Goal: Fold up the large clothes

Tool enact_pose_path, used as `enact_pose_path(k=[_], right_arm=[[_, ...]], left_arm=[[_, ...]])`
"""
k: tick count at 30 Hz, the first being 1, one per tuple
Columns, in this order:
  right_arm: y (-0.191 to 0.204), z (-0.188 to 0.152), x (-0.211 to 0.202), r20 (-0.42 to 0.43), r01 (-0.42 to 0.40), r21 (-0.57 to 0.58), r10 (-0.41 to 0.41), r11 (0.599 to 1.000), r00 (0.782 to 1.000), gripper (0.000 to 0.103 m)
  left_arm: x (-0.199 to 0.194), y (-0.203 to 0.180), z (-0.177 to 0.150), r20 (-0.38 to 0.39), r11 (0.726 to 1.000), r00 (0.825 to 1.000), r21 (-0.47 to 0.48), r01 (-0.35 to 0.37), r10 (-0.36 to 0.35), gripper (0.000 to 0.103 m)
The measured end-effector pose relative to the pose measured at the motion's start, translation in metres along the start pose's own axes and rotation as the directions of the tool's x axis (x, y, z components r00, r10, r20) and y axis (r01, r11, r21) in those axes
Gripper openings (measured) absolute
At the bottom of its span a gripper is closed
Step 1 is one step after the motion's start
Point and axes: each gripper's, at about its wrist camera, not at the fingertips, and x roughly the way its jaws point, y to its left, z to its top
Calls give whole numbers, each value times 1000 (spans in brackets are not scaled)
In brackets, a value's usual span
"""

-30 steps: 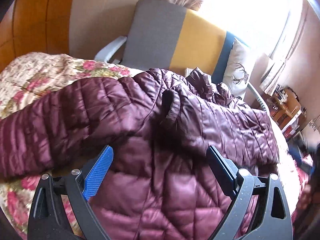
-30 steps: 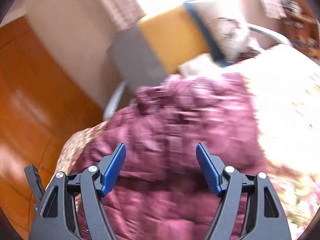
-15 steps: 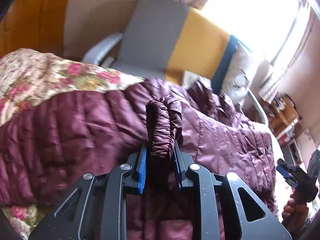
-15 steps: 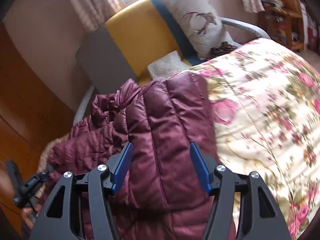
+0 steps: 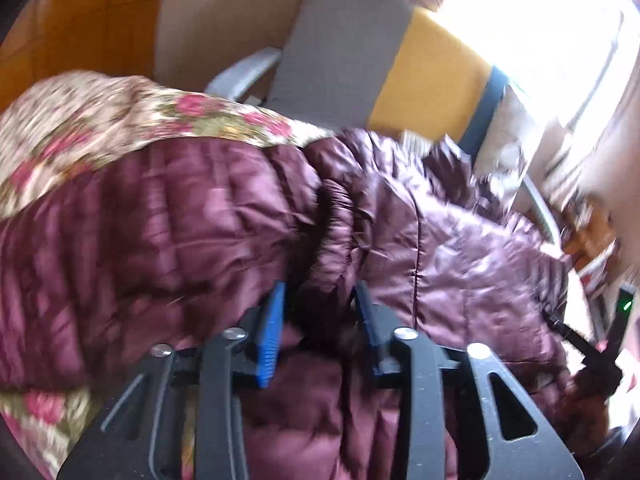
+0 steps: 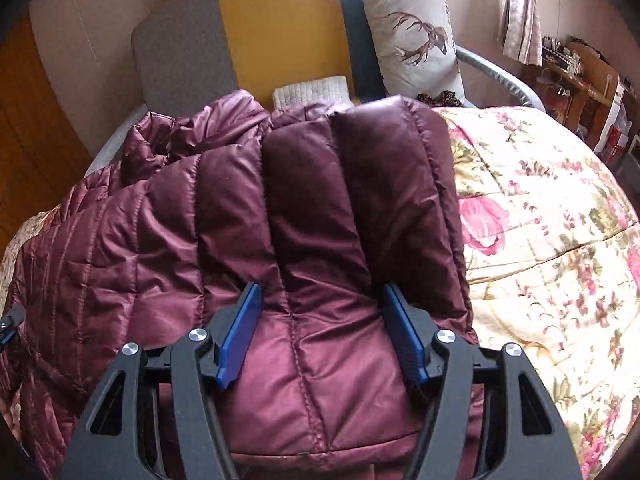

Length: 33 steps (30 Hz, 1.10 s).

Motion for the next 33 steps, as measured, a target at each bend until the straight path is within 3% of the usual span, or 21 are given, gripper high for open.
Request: enact_pose_path(k=[1,2,6,8,14,18,20,21,23,24,25,26,27,29,30,33], right_arm=[[2,-2,-12,27,-21,-8,21,1000,999,80],[5,-3,-22,49,-31,-18,32,999,998,81],[26,-22,-52,66,-108,-49,111,993,992,82],[39,-36,-63,58,-153,-67,157,986,986,83],[76,-78,-75,0,-243,-111,245,964,970,86],[95,-100,-76,-45,-265,-140,262,954,964,87],[101,-108,-79,-60,-279,-147,273,949,960,87],[103,-110,-81,-62,-280,-150,274,948,960,87],[104,-116,-85,-65,-276,-156,269,948,961,88],[104,-117,-85,-67,-275,-155,268,949,961,88],[103,-119,-86,-69,-272,-151,265,950,962,88],[102,-120,-87,-69,-268,-148,260,952,963,88],[101,-122,-88,-69,-267,-145,260,953,963,88],[97,-124,-93,-68,-270,-146,263,952,962,88],[96,-125,-95,-65,-271,-147,264,951,962,88],[93,-124,-102,-58,-285,-142,279,948,958,88]], left_arm=[[-14,8,-3,28,999,1000,-31,-7,8,64],[-29,18,-8,58,998,998,-66,-13,17,70],[-74,73,-31,96,982,994,-185,-33,52,72],[-92,111,-48,82,958,993,-281,-57,83,72],[-147,215,-102,91,818,966,-555,-154,243,72],[-156,268,-114,95,715,974,-694,-85,207,72],[-153,290,-115,102,650,976,-758,-49,193,72],[-151,298,-112,115,627,977,-778,-25,181,72],[-149,308,-104,130,606,972,-795,-16,197,72],[-147,310,-99,148,609,970,-793,1,191,71],[-144,313,-91,164,619,969,-785,15,183,61],[-141,314,-83,163,629,969,-777,11,184,32],[-136,316,-78,144,637,972,-771,-7,184,19],[-137,313,-66,142,658,970,-753,-23,196,8],[-143,305,-58,158,684,965,-728,-31,211,8],[-171,255,-29,269,823,941,-567,-15,203,8]])
